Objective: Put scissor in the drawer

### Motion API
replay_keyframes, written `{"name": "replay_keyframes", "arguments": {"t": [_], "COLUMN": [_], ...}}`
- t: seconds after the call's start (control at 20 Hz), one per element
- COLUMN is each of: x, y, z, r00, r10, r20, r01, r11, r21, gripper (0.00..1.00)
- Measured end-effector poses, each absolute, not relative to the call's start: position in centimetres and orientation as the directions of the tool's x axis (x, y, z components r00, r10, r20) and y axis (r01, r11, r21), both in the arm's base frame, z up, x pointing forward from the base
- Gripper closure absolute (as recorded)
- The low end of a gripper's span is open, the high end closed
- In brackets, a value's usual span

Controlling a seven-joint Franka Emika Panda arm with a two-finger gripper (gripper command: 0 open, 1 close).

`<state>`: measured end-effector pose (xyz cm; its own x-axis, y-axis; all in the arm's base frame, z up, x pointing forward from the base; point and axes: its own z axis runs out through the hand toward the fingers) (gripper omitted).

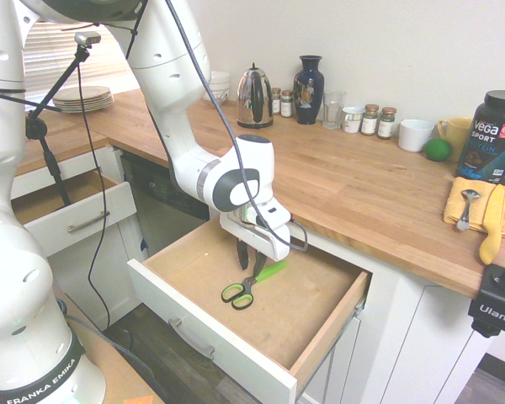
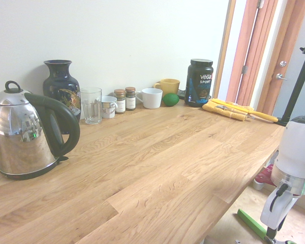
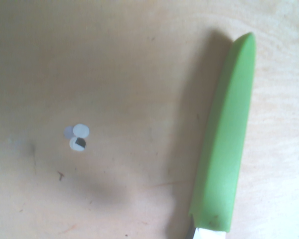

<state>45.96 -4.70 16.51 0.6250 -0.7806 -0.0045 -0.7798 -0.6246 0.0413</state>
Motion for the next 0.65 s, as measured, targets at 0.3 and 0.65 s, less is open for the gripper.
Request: {"name": "replay_keyframes", "arguments": {"t": [0.3,0.65], "x": [46.2,46.0], "y": [-4.8,-4.3], "z": [16.9,19.6], "r00": [0.623,0.631], "r10": [-0.782,-0.776], "r20": [-0.001,0.017], "r01": [-0.782,-0.776], "r11": [-0.623,-0.631], "r21": [0.031,-0.002], "gripper": [0.0,0.0]}}
